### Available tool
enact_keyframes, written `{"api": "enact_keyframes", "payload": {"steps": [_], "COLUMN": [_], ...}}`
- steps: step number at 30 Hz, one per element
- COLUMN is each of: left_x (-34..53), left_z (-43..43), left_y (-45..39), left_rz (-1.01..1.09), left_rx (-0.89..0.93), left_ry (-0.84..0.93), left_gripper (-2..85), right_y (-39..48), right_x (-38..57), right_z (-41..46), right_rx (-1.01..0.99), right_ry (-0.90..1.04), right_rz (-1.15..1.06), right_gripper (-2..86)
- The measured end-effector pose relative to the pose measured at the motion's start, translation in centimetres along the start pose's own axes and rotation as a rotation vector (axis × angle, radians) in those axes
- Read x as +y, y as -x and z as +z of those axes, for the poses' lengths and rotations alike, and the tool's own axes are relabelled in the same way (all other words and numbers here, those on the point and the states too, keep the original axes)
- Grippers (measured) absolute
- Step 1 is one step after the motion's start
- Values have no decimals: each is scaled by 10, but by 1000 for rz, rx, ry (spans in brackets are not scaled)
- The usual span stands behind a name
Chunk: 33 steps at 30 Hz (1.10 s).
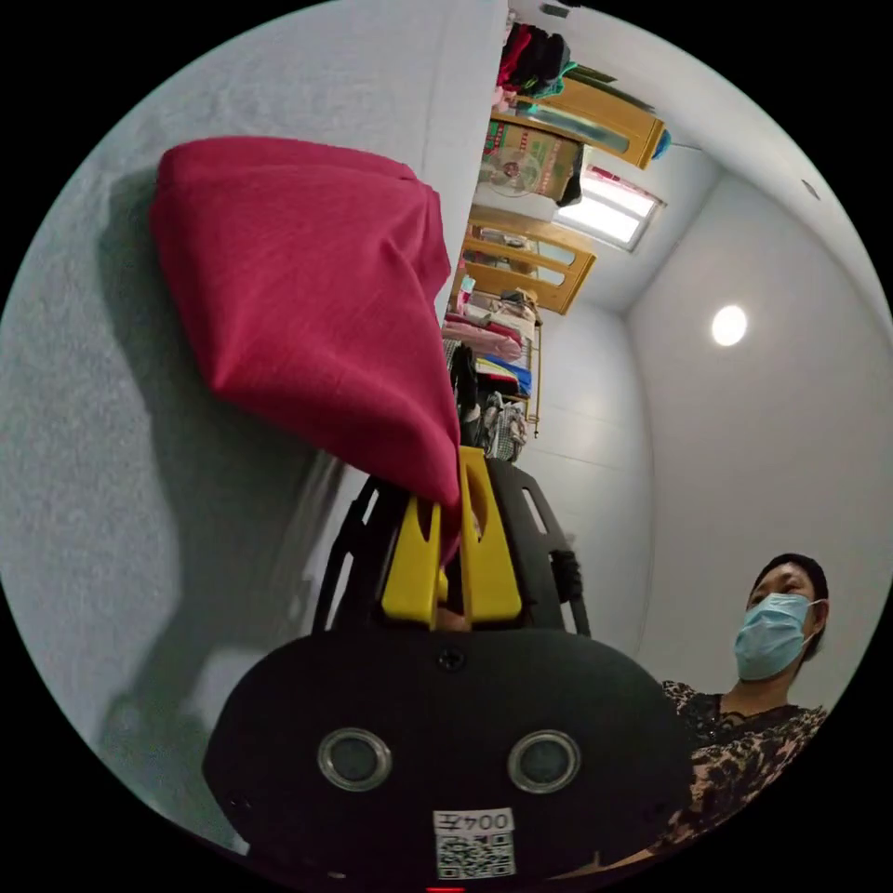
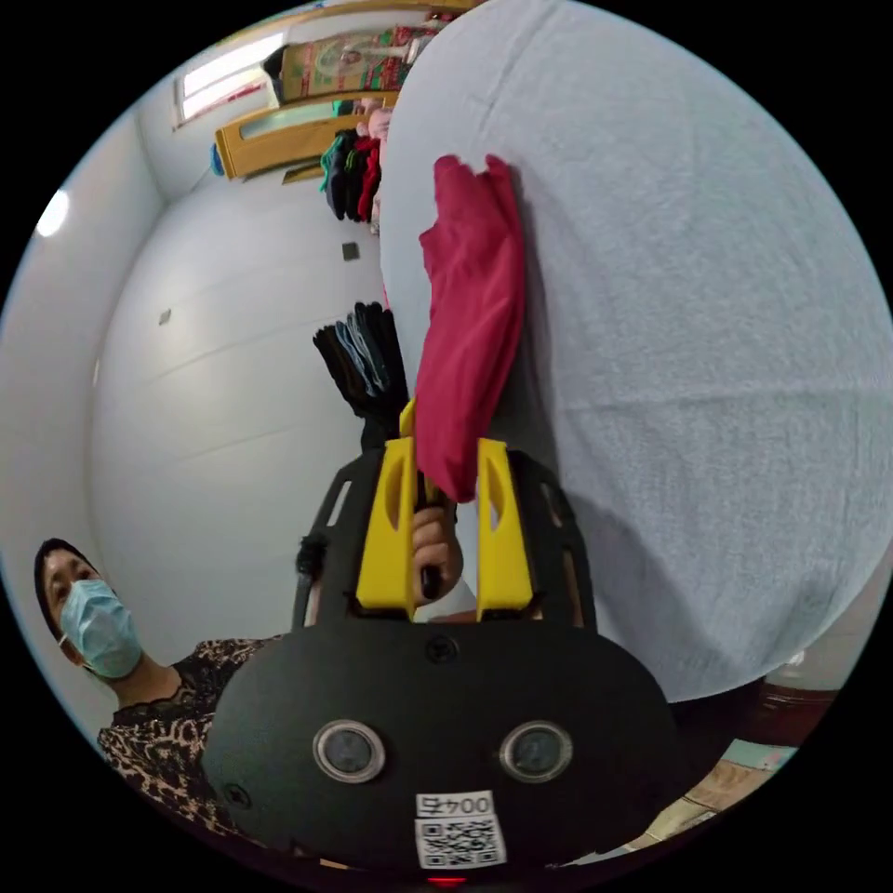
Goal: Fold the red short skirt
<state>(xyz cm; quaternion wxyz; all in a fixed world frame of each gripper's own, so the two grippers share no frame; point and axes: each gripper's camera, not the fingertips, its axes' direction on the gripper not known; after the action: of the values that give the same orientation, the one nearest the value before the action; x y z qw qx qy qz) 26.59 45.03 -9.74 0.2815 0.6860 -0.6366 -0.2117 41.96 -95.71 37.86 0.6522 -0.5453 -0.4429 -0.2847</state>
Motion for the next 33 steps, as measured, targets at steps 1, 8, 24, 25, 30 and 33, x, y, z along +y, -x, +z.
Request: {"api": "enact_keyframes", "payload": {"steps": [1, 8, 24, 25, 30, 33], "left_x": [-2, 1, 53, 69, 166, 248], "left_z": [3, 15, 173, 201, 328, 405], "left_y": [1, 19, 98, 114, 186, 239], "left_rz": [-6, -24, 51, 29, -17, -51], "left_rx": [-17, -4, -42, -42, -50, -70], "left_ry": [25, 118, 839, 923, 1274, 1503], "left_gripper": [51, 50, 48, 47, 45, 45], "right_y": [-17, -105, -179, -191, -254, -297], "right_x": [7, 17, 405, 458, 665, 789], "right_z": [-7, 27, -65, -74, -88, -82], "right_rx": [-44, -283, -208, -183, -174, -188], "right_ry": [-35, -126, -799, -875, -1207, -1407], "right_rz": [26, 90, -25, -1, 113, 191], "right_gripper": [170, 219, 52, 52, 51, 51]}}
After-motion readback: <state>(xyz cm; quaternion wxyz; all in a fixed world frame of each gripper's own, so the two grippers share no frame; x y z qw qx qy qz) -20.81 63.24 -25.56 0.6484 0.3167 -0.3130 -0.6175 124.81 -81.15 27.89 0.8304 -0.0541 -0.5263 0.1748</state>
